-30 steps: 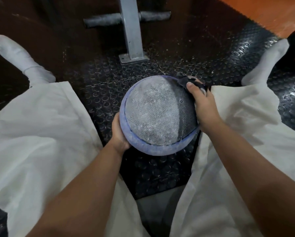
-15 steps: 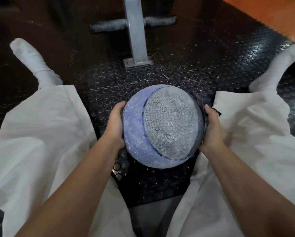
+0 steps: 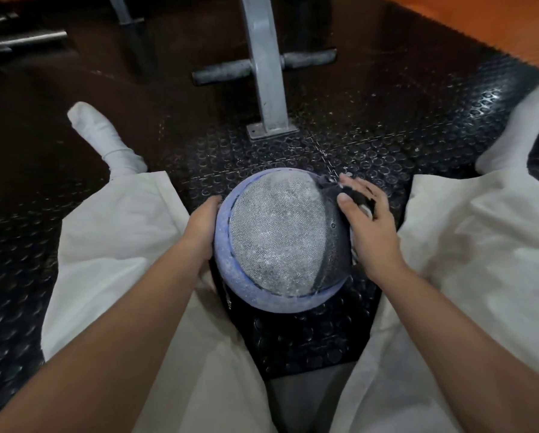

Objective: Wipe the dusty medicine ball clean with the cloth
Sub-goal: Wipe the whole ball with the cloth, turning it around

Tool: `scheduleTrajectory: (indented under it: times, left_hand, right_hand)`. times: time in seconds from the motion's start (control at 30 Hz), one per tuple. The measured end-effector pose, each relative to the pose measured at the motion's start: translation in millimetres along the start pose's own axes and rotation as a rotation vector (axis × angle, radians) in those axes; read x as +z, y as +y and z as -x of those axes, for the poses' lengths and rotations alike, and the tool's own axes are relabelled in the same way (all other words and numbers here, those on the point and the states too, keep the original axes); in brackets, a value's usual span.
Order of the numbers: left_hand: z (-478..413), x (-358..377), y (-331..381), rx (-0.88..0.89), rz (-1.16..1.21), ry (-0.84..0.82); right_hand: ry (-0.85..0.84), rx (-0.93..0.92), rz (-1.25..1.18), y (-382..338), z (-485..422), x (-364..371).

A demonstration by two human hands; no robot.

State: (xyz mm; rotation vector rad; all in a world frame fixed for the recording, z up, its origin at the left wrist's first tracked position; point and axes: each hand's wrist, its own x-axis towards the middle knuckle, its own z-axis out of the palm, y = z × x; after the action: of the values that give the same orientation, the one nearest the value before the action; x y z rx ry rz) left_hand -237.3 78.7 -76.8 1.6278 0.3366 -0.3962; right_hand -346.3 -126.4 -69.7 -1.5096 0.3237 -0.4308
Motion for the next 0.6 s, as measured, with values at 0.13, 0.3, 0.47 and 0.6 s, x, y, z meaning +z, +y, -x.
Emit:
scheduleTrajectory:
  times: [0.13,0.3,0.47,0.6]
  left_hand:
    - [22,15,37,0.275,-0.324,0.091]
    - [56,57,69,0.466,-0.570,-0.014]
    - [53,70,64,0.483,-0.869,0.075]
    - [52,67,66,0.541,-1.014,0.024]
  right_hand:
    - [-0.059,-0.129,0.170,-5,6,4]
    - [-0.057,-0.255,0.288,-9,10,9]
    - [-0.021,-0.496,0.418,-6,18,10]
    - [0.033,-0.524,0.594,-9,21,12]
